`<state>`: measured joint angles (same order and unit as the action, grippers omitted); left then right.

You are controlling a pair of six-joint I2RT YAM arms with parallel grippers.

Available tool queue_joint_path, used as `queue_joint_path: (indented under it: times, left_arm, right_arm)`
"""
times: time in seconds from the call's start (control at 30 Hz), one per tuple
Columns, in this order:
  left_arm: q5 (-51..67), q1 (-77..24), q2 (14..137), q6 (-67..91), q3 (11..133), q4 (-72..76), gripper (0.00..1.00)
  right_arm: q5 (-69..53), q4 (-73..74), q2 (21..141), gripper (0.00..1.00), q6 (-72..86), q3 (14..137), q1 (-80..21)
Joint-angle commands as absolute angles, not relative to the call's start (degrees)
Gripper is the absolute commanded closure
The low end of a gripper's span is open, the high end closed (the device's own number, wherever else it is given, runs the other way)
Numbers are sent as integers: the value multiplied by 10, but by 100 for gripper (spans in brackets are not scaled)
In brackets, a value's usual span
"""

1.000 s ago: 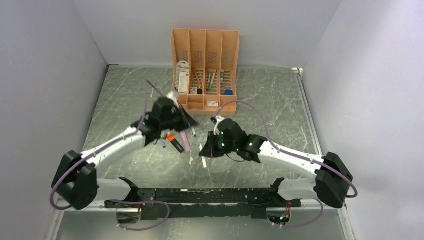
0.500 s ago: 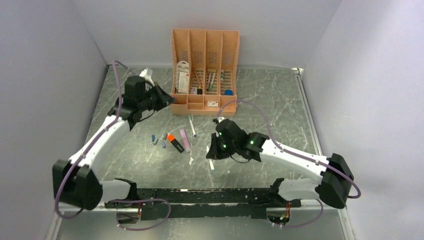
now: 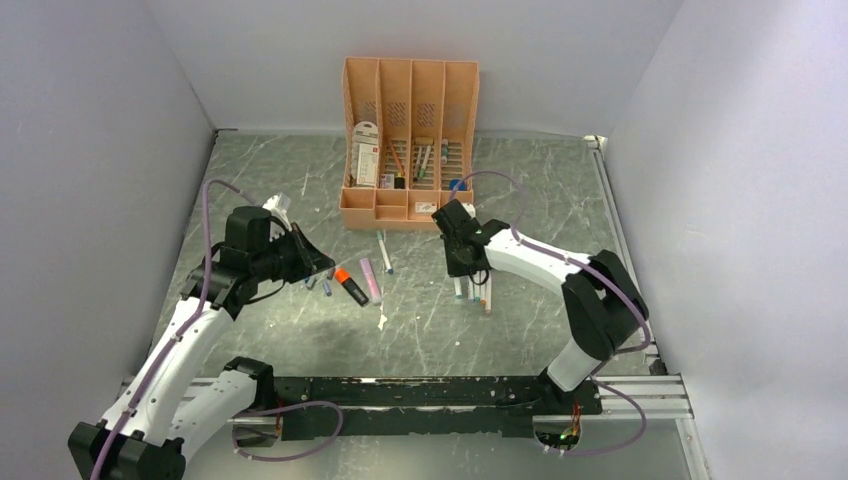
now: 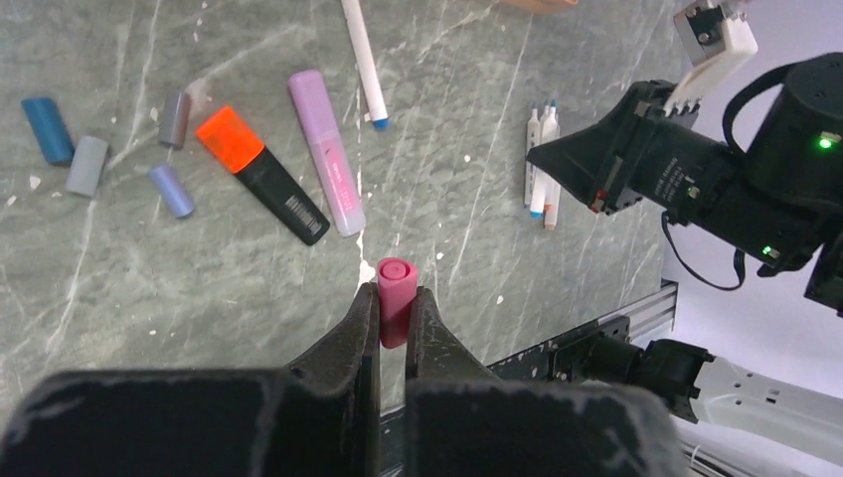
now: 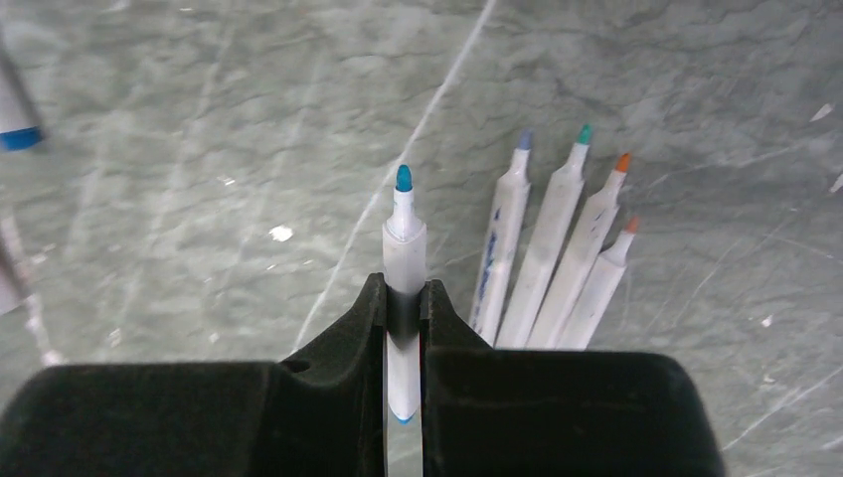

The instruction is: Open the pen caps

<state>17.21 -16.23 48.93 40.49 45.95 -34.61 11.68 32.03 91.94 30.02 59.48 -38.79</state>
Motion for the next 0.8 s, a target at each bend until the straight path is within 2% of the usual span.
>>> queue_joint_path:
  times: [0.0, 0.23, 0.4, 0.6, 0.77]
  left_arm:
    - [181, -164, 487, 392, 466, -380, 89]
    - [180, -164, 490, 389, 472, -380, 89]
    - [177, -164, 493, 389, 473, -379, 89]
    - [155, -164, 508, 387, 470, -389, 88]
    - [132, -164, 546, 376, 464, -388, 85]
  right_arm:
    - [169, 319, 957, 100, 269, 614, -379]
    - [182, 308, 991, 100, 273, 612, -376]
    - [178, 305, 992, 89, 276, 607, -374]
    - [177, 306, 986, 85, 275, 604, -374]
    - [174, 305, 981, 79, 275, 596, -373]
